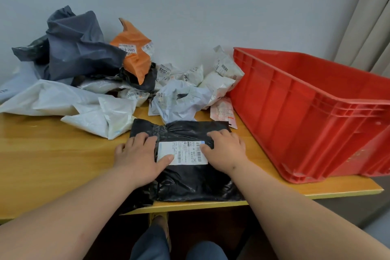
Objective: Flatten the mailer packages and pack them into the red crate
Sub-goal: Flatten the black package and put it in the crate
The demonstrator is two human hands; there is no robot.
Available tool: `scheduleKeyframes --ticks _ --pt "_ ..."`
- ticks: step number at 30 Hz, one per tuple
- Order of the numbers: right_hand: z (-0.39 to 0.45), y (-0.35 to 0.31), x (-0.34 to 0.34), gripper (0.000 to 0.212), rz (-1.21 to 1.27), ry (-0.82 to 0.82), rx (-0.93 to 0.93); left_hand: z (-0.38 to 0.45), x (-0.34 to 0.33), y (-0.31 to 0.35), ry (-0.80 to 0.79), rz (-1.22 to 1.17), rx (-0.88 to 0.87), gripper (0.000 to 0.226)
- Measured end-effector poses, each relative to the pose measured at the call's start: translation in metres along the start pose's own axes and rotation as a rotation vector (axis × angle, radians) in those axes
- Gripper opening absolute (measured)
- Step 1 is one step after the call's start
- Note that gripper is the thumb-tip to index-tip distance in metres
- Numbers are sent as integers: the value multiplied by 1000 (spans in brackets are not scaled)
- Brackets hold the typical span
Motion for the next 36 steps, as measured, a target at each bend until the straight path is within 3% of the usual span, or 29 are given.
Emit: scheduleKeyframes --ticks 7,10,13,14,16,19,24,28,32,34,36 --pt "61 -43 8 66 439 -56 -73 53 9 -16 56 -114 -27 73" --pt "93 -50 13 91 819 -69 -183 74 12 -25 101 -213 -32 70" --pt "123 -53 5 108 1035 -123 -374 94 13 -30 137 -298 -28 68" --pt "131 -55 -3 103 1096 -172 -421 100 12 -31 134 -316 -30 67" --pt "139 -63 -17 72 1163 -297 -453 109 6 -30 95 -335 -47 67" --pt "147 -71 -11 21 1032 -222 -375 115 2 -26 75 -351 -86 66" --pt "132 -91 44 24 1079 -96 -165 109 24 -39 381 -598 -14 70" --pt "113 -85 68 5 1315 -218 -148 95 36 -57 553 -1067 267 63" --pt "90 -56 73 13 1620 -329 -270 75 54 -56 674 -1498 463 60" --pt "77 -44 74 18 1673 -370 -300 63 63 -51 666 -1646 454 57" --pt "63 -34 72 18 1641 -405 -309 56 65 -43 521 -1746 381 75"
Point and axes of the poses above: each hand's wrist, its own z-axis towards the middle knuckle, its own x-axis out of the back of the hand, y = z × x, the point moved 8 cm from there along z, towards the middle knuckle, and after that the axes turned 15 degrees about -x, right-handed, at the moved point
